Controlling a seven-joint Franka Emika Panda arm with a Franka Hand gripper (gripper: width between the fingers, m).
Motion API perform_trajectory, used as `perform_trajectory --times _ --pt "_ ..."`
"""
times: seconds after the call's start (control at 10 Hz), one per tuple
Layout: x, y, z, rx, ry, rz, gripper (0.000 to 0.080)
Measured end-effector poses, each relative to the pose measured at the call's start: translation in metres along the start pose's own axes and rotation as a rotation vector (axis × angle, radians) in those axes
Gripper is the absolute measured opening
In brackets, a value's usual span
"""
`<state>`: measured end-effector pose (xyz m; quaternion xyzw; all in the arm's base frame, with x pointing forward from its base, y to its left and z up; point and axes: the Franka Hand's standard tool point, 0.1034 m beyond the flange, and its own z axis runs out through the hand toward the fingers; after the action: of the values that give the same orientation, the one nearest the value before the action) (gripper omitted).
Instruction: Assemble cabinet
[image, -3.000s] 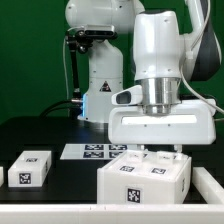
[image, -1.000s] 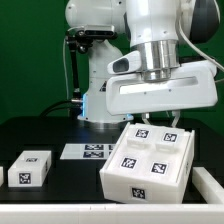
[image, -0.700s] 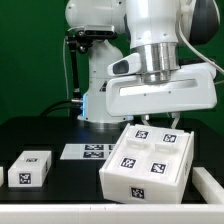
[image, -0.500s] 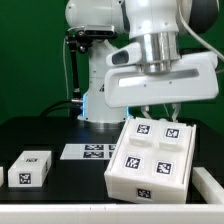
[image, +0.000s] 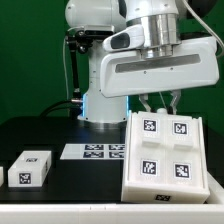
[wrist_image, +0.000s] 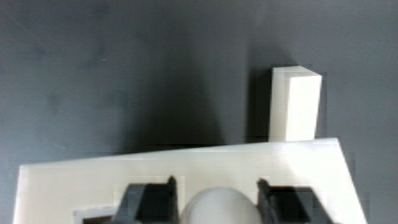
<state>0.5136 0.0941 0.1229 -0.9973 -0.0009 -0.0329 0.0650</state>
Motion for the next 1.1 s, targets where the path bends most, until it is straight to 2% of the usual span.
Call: perform_trajectory --times 0.2,0.5,0.7,0.9,1.1 --pt "0.003 -0.003 -0.004 0.002 -0.03 -0.003 0.0208" --pt "0.021 0.003 -0.025 0.033 -0.093 -0.01 0.0208" --pt "0.029 0.003 -0.025 0.037 -0.108 -0.015 0.0208" --pt "0.034 -0.003 -0.021 0.032 -0.105 0.002 0.0208" --pt "0.046 -0.006 -0.022 0.028 -0.074 0.031 0.0208"
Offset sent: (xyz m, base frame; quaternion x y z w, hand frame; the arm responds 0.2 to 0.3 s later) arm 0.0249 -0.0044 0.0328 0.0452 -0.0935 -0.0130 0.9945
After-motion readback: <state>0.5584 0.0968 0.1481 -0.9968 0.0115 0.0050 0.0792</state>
